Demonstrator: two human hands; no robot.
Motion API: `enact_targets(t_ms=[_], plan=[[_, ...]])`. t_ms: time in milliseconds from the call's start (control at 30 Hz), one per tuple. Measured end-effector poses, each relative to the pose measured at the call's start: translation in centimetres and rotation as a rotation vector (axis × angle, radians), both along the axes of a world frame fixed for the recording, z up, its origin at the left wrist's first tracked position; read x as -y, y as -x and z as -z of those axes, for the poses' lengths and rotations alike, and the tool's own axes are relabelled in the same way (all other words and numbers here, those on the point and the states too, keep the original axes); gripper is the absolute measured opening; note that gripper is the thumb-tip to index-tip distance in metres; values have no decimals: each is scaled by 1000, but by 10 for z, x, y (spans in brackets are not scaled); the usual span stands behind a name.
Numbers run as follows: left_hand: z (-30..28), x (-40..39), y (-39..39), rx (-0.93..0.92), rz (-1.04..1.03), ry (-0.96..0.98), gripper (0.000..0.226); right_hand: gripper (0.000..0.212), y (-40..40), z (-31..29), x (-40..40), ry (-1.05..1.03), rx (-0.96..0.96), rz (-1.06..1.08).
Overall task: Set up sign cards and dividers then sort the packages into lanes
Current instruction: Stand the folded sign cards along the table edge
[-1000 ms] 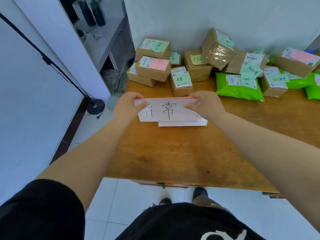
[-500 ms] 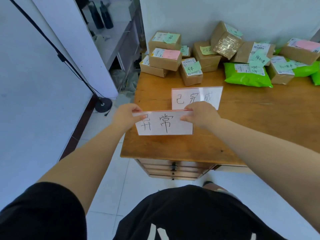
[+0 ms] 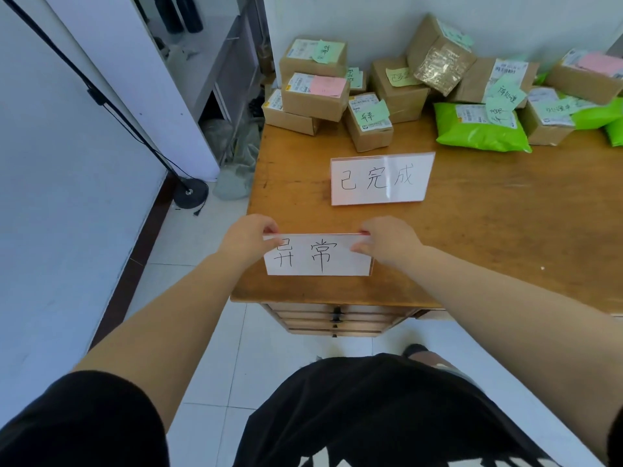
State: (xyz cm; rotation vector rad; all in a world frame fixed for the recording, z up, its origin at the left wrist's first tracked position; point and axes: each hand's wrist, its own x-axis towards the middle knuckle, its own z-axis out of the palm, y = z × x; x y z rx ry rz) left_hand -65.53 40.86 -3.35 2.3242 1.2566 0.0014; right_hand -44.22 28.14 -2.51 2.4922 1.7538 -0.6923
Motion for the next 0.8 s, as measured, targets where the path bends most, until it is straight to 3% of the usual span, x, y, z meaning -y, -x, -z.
enact_targets(t_ms=[200, 333, 467, 600, 800], plan=[[-11, -11, 0, -118, 36, -1, 23, 45, 0, 3, -11, 18, -7, -52], [-17, -13, -10, -221, 87, -54, 44, 55, -7, -1, -13, 8, -21, -107], [-32, -19, -53, -71, 75, -115, 52, 64, -33, -20, -22, -135, 9, -75], [-47, -23, -118, 32, 165, -168, 51, 56, -70, -39, -38, -297, 2, 65], [-33, -36, -187, -94, 282, -108, 53, 56, -120, -27, -67, -98, 185, 73]])
